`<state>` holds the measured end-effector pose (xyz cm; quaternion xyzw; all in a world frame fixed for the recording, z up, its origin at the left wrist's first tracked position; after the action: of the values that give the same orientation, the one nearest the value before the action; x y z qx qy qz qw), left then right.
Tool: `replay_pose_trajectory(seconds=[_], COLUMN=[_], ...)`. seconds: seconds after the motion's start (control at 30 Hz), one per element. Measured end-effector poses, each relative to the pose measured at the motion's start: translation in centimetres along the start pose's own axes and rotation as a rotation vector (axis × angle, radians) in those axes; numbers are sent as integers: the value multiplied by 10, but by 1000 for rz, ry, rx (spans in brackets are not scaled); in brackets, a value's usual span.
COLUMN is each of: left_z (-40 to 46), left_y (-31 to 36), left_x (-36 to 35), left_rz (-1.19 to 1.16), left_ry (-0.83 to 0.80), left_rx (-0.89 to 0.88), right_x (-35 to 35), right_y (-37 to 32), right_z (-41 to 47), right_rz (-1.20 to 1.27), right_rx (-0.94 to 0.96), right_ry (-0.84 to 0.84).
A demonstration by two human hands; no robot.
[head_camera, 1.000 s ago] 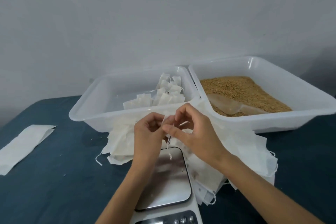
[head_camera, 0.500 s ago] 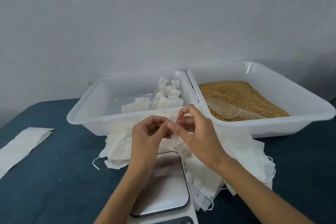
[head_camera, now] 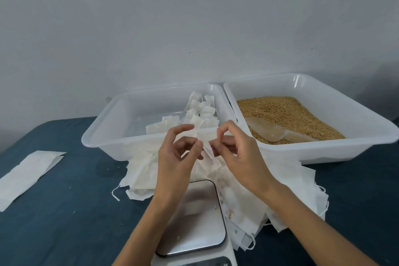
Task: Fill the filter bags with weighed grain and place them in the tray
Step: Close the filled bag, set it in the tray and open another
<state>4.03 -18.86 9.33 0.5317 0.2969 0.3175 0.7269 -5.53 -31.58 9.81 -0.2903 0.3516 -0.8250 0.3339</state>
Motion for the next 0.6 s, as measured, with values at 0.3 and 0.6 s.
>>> replay_pose_trajectory(seconds=[0.3, 0.6], left_z=[0, -1], left_y=[0, 1], left_x=[-4, -1], left_rz=[5, 5], left_ry=[-38, -24], left_rx=[-9, -19], right_x=[-11, -2], right_y=[0, 0], right_z=[-2, -1], right_rz=[257, -77], right_rx=[-71, 44], right_ry=[-35, -4])
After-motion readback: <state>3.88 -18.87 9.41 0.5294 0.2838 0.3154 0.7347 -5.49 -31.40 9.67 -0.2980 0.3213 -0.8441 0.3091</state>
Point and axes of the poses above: each hand's wrist, its own z-axis towards the middle knuckle, its own x-axis out of the back of the hand, y = z × x, the point moved 6 cm from there along z, towards the middle knuckle, and after that the axes turned 6 degrees about x, right-handed, at the moved point
